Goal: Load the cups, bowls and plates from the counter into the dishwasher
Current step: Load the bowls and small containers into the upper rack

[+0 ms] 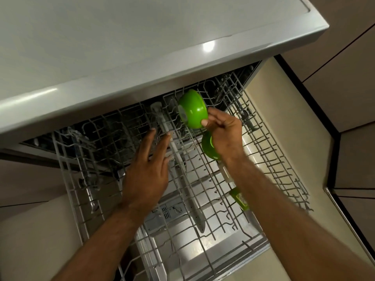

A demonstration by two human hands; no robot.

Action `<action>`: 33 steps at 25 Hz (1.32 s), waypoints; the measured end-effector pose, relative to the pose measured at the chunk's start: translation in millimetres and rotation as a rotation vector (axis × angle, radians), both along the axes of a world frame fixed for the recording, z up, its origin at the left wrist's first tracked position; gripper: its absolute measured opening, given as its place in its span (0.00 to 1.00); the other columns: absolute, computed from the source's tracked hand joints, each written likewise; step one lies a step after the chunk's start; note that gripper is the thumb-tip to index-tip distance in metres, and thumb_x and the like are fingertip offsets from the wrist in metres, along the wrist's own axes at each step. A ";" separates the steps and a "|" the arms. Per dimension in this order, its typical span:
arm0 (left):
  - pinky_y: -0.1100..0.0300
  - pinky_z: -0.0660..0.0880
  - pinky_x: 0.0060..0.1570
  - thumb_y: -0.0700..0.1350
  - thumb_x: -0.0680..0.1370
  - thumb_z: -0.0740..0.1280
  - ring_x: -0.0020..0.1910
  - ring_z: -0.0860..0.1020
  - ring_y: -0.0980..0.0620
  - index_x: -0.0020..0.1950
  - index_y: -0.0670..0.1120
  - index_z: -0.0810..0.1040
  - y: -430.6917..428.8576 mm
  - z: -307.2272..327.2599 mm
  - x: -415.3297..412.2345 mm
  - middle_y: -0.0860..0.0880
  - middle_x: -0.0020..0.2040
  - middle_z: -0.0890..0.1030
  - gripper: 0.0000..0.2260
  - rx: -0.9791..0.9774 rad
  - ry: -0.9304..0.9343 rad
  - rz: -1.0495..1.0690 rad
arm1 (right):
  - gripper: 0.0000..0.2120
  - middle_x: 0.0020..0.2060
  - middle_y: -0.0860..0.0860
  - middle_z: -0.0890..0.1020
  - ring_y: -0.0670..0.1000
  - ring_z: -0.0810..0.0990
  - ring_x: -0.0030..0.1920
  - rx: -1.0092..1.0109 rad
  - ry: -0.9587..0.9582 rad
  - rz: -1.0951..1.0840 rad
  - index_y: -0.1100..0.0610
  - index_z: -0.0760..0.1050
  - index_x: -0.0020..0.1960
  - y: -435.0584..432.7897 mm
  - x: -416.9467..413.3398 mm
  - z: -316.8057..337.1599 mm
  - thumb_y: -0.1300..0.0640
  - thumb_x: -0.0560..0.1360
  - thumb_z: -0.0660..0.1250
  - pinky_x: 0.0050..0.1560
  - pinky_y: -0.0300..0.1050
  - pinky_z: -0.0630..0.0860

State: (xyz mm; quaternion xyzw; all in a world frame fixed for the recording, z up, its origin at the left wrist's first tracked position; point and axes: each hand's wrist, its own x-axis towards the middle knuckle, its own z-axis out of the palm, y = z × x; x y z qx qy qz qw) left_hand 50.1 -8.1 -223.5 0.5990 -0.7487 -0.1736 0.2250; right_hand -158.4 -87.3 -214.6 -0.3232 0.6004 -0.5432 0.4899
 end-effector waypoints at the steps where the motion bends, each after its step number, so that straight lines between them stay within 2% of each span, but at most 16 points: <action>1: 0.42 0.82 0.56 0.46 0.82 0.65 0.74 0.71 0.41 0.80 0.52 0.65 2.1 -2.5 2.3 0.45 0.82 0.61 0.26 0.011 0.005 0.000 | 0.17 0.56 0.62 0.83 0.50 0.84 0.53 0.036 0.027 -0.015 0.70 0.78 0.62 -8.4 -4.1 0.4 0.76 0.74 0.67 0.45 0.34 0.80; 3: 0.42 0.82 0.55 0.47 0.83 0.65 0.74 0.71 0.42 0.80 0.51 0.65 8.1 -5.4 7.0 0.46 0.82 0.60 0.25 0.028 0.017 0.004 | 0.16 0.53 0.60 0.84 0.50 0.83 0.53 0.080 0.025 -0.050 0.64 0.80 0.60 -20.8 -10.7 -0.6 0.75 0.75 0.67 0.48 0.40 0.82; 5: 0.44 0.83 0.53 0.47 0.85 0.62 0.72 0.74 0.43 0.81 0.52 0.64 14.2 -5.7 11.4 0.46 0.82 0.59 0.24 0.034 -0.001 0.018 | 0.18 0.50 0.61 0.81 0.52 0.81 0.51 0.146 -0.048 -0.094 0.56 0.79 0.58 -30.0 -16.0 -7.6 0.75 0.75 0.67 0.57 0.47 0.82; 6: 0.46 0.83 0.52 0.48 0.85 0.61 0.70 0.76 0.43 0.81 0.52 0.63 17.0 -6.2 13.7 0.46 0.82 0.59 0.23 0.036 -0.018 0.029 | 0.20 0.50 0.62 0.81 0.54 0.82 0.52 0.183 -0.064 -0.107 0.53 0.78 0.58 -34.4 -18.1 -12.2 0.75 0.75 0.67 0.57 0.49 0.82; 8: 0.47 0.83 0.53 0.49 0.85 0.61 0.71 0.74 0.44 0.81 0.54 0.61 21.3 -8.1 18.1 0.47 0.83 0.58 0.24 0.051 -0.036 0.039 | 0.22 0.55 0.63 0.83 0.58 0.83 0.53 0.246 -0.079 -0.133 0.50 0.75 0.60 -42.6 -23.4 -20.8 0.74 0.76 0.67 0.49 0.49 0.84; 10: 0.47 0.81 0.59 0.49 0.85 0.60 0.76 0.69 0.45 0.82 0.54 0.60 23.9 -11.7 21.1 0.47 0.83 0.58 0.24 0.064 -0.038 0.032 | 0.23 0.52 0.59 0.84 0.56 0.83 0.48 0.290 -0.020 -0.141 0.52 0.72 0.66 -50.3 -30.1 -26.1 0.72 0.76 0.67 0.45 0.50 0.84; 12: 0.46 0.79 0.62 0.50 0.86 0.59 0.78 0.67 0.46 0.81 0.55 0.58 25.3 -13.2 22.3 0.47 0.83 0.57 0.24 0.095 -0.024 0.037 | 0.31 0.46 0.53 0.85 0.54 0.84 0.45 0.328 0.136 -0.107 0.53 0.66 0.75 -56.0 -36.3 -29.6 0.72 0.76 0.66 0.47 0.53 0.84; 13: 0.47 0.80 0.61 0.50 0.85 0.60 0.77 0.68 0.46 0.82 0.55 0.59 25.5 -12.7 22.0 0.47 0.83 0.57 0.24 0.101 -0.028 0.044 | 0.33 0.47 0.53 0.84 0.53 0.84 0.46 0.344 0.228 -0.092 0.53 0.65 0.76 -57.9 -38.2 -29.4 0.73 0.76 0.65 0.49 0.54 0.84; 15: 0.48 0.82 0.56 0.50 0.86 0.60 0.75 0.70 0.46 0.82 0.53 0.60 25.9 -11.9 20.8 0.47 0.83 0.58 0.24 0.080 -0.058 0.045 | 0.34 0.58 0.55 0.83 0.52 0.84 0.52 0.356 0.410 -0.067 0.52 0.65 0.77 -59.7 -39.0 -28.9 0.74 0.75 0.64 0.56 0.56 0.82; 19: 0.49 0.82 0.58 0.53 0.84 0.58 0.76 0.69 0.48 0.82 0.53 0.60 26.7 -10.7 18.5 0.47 0.83 0.58 0.25 0.084 -0.073 0.031 | 0.30 0.69 0.54 0.77 0.53 0.78 0.66 0.342 0.682 0.023 0.55 0.67 0.77 -56.8 -32.9 -22.7 0.72 0.78 0.62 0.69 0.49 0.74; 21: 0.49 0.82 0.57 0.50 0.86 0.59 0.76 0.70 0.47 0.81 0.53 0.61 27.6 -11.2 17.8 0.47 0.83 0.59 0.23 0.074 -0.078 0.033 | 0.28 0.69 0.55 0.77 0.54 0.77 0.67 0.342 0.755 0.067 0.54 0.67 0.76 -56.9 -31.4 -19.4 0.71 0.79 0.62 0.68 0.48 0.73; 24: 0.49 0.82 0.55 0.50 0.84 0.62 0.75 0.71 0.47 0.81 0.54 0.61 28.6 -10.9 18.0 0.48 0.82 0.60 0.26 0.095 -0.067 0.047 | 0.30 0.64 0.58 0.80 0.58 0.79 0.63 0.340 0.899 0.183 0.54 0.66 0.76 -53.3 -30.7 -17.3 0.71 0.77 0.64 0.63 0.55 0.78; 26: 0.47 0.81 0.57 0.50 0.83 0.63 0.74 0.72 0.46 0.81 0.55 0.60 29.5 -10.4 18.3 0.48 0.83 0.59 0.27 0.123 -0.058 0.056 | 0.34 0.63 0.59 0.80 0.60 0.80 0.61 0.362 0.927 0.240 0.54 0.62 0.78 -48.7 -30.7 -17.5 0.71 0.75 0.65 0.59 0.58 0.80; 28: 0.45 0.79 0.62 0.50 0.83 0.64 0.75 0.71 0.45 0.82 0.57 0.58 30.7 -10.0 19.0 0.49 0.83 0.57 0.28 0.157 -0.052 0.061 | 0.37 0.61 0.60 0.80 0.61 0.81 0.59 0.385 0.924 0.264 0.54 0.60 0.79 -43.3 -30.5 -16.6 0.71 0.74 0.66 0.57 0.56 0.81; 30: 0.43 0.76 0.65 0.51 0.83 0.64 0.75 0.69 0.44 0.82 0.58 0.55 31.8 -7.4 19.1 0.49 0.84 0.55 0.30 0.186 -0.051 0.066 | 0.37 0.59 0.60 0.81 0.61 0.81 0.58 0.376 0.942 0.277 0.54 0.60 0.79 -38.1 -31.2 -14.7 0.69 0.74 0.67 0.56 0.53 0.80; 33: 0.40 0.69 0.72 0.51 0.82 0.64 0.78 0.65 0.44 0.83 0.59 0.51 32.5 -3.5 18.9 0.49 0.84 0.54 0.32 0.202 -0.093 0.058 | 0.32 0.62 0.59 0.81 0.59 0.79 0.61 0.314 0.952 0.292 0.57 0.62 0.78 -26.9 -27.6 -8.1 0.67 0.76 0.66 0.58 0.48 0.76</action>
